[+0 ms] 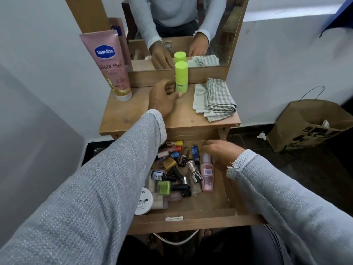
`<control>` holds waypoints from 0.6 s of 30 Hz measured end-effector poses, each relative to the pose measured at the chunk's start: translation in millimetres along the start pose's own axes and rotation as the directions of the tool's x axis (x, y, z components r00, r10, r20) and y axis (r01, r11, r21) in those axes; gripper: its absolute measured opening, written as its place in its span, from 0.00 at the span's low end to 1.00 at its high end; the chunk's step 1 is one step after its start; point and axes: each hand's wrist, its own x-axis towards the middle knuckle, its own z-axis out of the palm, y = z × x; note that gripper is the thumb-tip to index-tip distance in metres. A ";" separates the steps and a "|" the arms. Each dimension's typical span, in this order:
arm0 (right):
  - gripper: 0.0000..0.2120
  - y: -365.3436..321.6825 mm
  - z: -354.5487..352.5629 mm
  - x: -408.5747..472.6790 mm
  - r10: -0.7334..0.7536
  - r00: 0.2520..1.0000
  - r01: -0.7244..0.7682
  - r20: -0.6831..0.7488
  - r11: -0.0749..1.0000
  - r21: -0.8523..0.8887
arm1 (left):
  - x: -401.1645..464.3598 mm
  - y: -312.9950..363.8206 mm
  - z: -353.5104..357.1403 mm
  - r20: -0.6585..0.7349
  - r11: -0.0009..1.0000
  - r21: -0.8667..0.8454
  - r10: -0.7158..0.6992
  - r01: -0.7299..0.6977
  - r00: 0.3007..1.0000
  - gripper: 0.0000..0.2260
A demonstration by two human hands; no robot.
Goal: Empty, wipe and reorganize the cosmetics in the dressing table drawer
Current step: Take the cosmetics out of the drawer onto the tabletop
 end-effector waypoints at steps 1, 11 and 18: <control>0.21 -2.4 2.4 2.5 0.009 0.999 -0.006 0.048 0.999 -0.054 | -5.3 -0.6 -2.2 0.002 1.000 -0.005 -0.018 0.018 1.000 0.21; 0.17 -19.3 -11.2 8.5 0.044 0.978 0.031 0.205 0.937 -0.348 | -67.4 -7.9 -29.3 0.061 0.979 -0.166 -0.107 0.116 0.992 0.24; 0.20 -27.0 -17.3 -7.0 0.012 0.974 0.083 0.226 0.910 -0.406 | -101.2 -6.2 -34.0 0.063 0.984 -0.159 -0.073 0.082 0.995 0.23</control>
